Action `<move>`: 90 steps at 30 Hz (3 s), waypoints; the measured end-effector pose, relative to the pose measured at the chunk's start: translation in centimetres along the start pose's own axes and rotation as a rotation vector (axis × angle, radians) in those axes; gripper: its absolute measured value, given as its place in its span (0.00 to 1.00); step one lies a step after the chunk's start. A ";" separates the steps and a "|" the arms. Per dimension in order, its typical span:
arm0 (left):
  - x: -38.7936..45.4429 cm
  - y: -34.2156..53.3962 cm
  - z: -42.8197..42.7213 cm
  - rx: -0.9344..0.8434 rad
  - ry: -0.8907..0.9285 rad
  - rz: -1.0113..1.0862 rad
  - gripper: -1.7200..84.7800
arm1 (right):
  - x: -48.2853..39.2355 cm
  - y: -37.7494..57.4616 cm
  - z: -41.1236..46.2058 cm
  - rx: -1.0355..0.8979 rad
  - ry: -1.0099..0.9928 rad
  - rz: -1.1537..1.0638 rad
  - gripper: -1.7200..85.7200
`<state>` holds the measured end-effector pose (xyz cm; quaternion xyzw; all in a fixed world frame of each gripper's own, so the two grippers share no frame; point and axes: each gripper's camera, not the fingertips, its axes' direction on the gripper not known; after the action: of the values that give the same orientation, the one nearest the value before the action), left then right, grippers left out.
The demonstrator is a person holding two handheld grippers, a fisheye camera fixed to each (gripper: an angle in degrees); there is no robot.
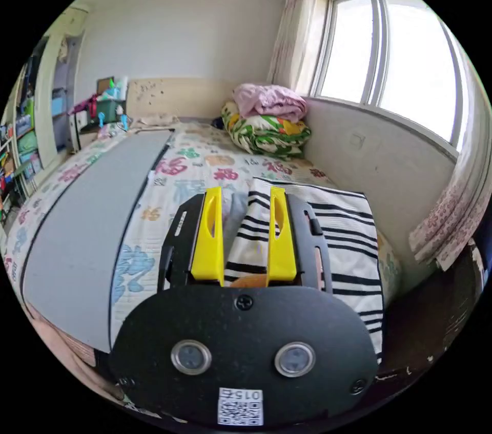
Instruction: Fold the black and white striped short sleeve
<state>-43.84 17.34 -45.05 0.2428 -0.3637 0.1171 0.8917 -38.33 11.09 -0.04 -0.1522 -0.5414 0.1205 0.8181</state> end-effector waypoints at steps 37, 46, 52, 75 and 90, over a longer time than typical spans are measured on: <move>2.9 19.0 -15.2 -0.022 0.695 -0.010 0.12 | 3.8 -43.2 -33.7 -0.030 -0.438 0.681 0.08; 3.1 20.8 -17.4 -0.041 0.623 0.069 0.13 | 6.6 -40.8 -40.1 0.113 -0.602 0.961 0.09; 6.3 20.2 -15.8 -0.061 0.645 0.100 0.13 | 6.0 -41.5 -40.8 0.165 -0.678 0.950 0.09; 19.8 14.5 -6.2 -0.122 0.692 0.251 0.13 | -12.9 -45.5 -24.6 -0.093 -0.374 0.504 0.16; 21.3 10.3 -0.2 -0.162 0.758 0.175 0.12 | -24.8 -40.0 -7.8 -0.405 0.088 0.155 0.12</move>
<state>-32.60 26.98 -26.59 0.0795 -0.0364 0.2448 0.9656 -39.40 -35.83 -8.76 -0.3597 -0.5051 0.0653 0.7818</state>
